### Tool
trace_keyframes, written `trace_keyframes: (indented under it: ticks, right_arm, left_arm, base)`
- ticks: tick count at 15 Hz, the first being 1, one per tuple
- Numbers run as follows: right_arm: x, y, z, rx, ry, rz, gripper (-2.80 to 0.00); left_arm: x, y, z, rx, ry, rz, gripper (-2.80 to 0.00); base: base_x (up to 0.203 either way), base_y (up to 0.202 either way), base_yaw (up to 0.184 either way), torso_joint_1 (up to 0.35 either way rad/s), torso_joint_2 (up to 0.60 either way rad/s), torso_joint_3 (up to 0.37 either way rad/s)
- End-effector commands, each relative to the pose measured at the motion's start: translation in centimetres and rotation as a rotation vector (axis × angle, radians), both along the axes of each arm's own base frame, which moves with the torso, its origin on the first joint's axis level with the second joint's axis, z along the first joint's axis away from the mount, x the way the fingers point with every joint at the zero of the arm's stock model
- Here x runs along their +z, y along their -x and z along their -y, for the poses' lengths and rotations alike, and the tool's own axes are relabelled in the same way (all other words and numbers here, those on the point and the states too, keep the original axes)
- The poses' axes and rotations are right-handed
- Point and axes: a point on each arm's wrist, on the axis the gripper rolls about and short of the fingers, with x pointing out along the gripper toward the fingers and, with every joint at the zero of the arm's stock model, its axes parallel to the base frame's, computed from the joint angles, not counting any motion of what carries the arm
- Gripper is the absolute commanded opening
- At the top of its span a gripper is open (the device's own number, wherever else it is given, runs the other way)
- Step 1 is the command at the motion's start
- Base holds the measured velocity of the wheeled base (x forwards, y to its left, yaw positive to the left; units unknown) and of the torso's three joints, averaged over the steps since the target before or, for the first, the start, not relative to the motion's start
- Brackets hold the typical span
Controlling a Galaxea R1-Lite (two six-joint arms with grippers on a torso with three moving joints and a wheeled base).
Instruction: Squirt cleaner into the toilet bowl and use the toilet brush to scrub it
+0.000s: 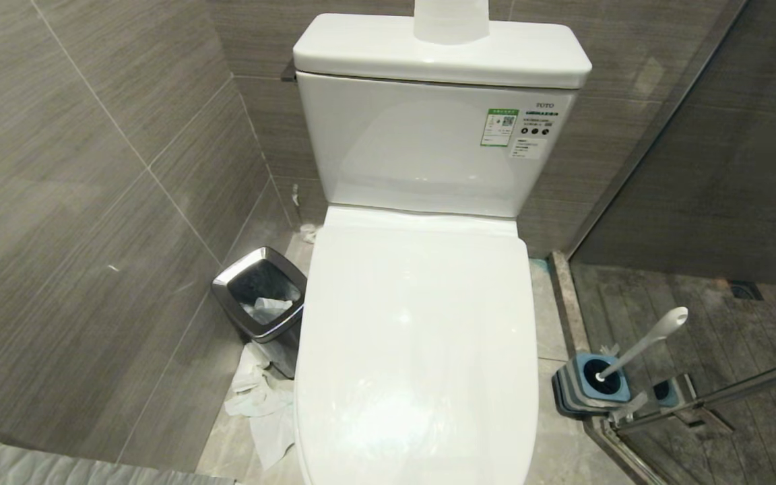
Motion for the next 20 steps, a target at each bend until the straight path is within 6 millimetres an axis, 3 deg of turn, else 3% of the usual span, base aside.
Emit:
trace_keyframes:
  ticks: [1, 20]
  right_arm:
    - [-0.68, -0.20, 0.00, 0.000, 0.000, -0.025, -2.80]
    - [-0.68, -0.20, 0.00, 0.001, 0.000, -0.025, -2.80]
  left_arm:
    - [-0.96, -0.14, 0.04, -0.017, -0.031, -0.076, -2.80]
    - [-1.22, -0.13, 0.03, -0.017, 0.087, -0.104, -2.80]
  base:
    - [0.000, 0.000, 0.000, 0.000, 0.00, 0.000]
    - [0.000, 0.000, 0.000, 0.000, 0.00, 0.000]
